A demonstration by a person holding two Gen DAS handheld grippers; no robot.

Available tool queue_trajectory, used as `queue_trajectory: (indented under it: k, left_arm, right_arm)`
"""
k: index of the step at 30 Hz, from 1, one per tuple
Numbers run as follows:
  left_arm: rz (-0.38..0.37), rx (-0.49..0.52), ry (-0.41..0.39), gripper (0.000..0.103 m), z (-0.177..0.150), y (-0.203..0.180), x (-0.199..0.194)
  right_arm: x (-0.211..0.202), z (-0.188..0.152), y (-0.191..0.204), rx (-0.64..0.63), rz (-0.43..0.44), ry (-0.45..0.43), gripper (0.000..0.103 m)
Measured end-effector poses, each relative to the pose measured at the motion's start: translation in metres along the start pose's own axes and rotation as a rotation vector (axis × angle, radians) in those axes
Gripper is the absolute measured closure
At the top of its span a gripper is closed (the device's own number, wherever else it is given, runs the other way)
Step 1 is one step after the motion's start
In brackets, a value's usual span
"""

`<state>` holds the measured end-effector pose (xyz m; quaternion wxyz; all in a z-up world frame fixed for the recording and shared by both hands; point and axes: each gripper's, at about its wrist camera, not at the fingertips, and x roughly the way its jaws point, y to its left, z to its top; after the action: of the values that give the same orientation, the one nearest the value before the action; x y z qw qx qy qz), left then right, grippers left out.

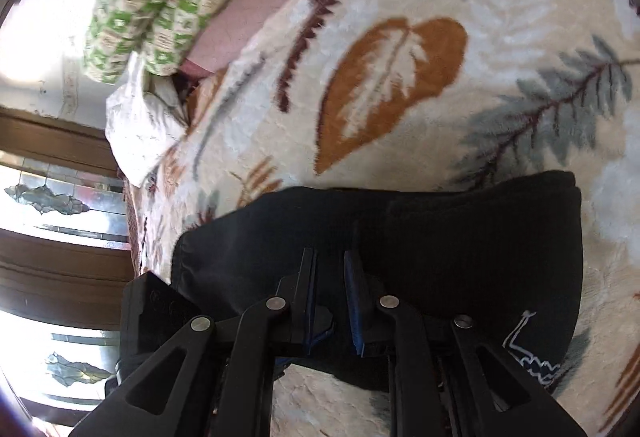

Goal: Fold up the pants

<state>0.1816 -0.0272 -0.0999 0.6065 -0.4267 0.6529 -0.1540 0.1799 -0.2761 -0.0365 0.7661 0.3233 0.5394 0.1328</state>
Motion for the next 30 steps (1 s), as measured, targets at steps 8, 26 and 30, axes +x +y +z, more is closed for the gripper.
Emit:
queue_trajectory:
  k: [8, 26, 30]
  left_arm:
    - [0.125, 0.344, 0.086, 0.093, 0.014, -0.074, 0.003]
    - [0.341, 0.505, 0.228, 0.058, 0.039, -0.137, 0.079]
    - [0.323, 0.484, 0.249, 0.044, 0.039, -0.135, 0.086]
  right_arm:
    - [-0.056, -0.078, -0.045, 0.213, 0.213, -0.185, 0.045]
    - [0.011, -0.107, -0.111, 0.704, 0.520, -0.336, 0.046]
    - [0.013, -0.111, -0.112, 0.732, 0.515, -0.345, 0.052]
